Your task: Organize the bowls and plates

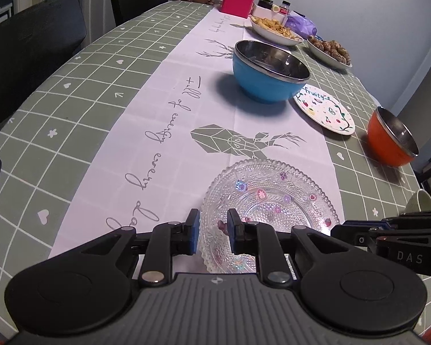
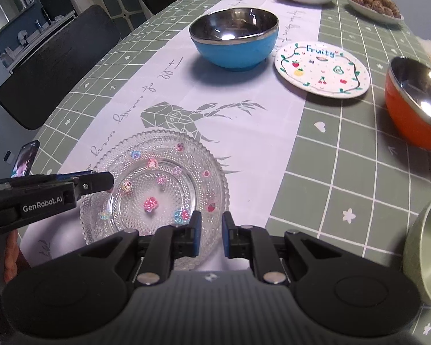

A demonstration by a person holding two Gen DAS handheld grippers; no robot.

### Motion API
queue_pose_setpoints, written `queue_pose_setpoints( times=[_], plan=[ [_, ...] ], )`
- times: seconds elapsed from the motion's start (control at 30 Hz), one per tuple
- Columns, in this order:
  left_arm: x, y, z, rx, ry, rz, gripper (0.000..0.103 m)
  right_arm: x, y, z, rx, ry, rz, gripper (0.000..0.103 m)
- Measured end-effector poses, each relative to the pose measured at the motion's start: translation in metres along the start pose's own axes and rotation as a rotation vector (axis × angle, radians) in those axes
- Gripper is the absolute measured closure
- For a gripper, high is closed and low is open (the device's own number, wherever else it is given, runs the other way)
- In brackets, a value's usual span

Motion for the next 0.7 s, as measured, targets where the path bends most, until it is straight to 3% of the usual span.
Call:
queue_pose_setpoints(
  times=[0.3, 0.57, 0.7],
  plan=[
    [-0.012, -0.007, 0.002, -0.021, 0.050, 0.106, 0.073, 0.002, 0.001, -0.003, -0.011, -0.004, -0.026, 0.090],
    [-0.013, -0.008, -0.001, -0.042, 0.044, 0.122, 0.071, 0.002, 0.001, -0.006, -0.021, 0.024, -0.004, 0.080],
    [-0.005, -0.001, -0.010, -0.052, -0.008, 0.065, 0.055, -0.004, 0.001, -0.007, -0.018, 0.038, 0.038, 0.069]
  ],
)
Point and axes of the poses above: each gripper's, at about its wrist camera, not at the fingertips, and z roughly the way its jaws point, x to its left, y to its top, the point moved 4 cm from there along z, roughly the way its jaws point, and after that the axes turned 13 degrees about y, right-handed, at the moved point
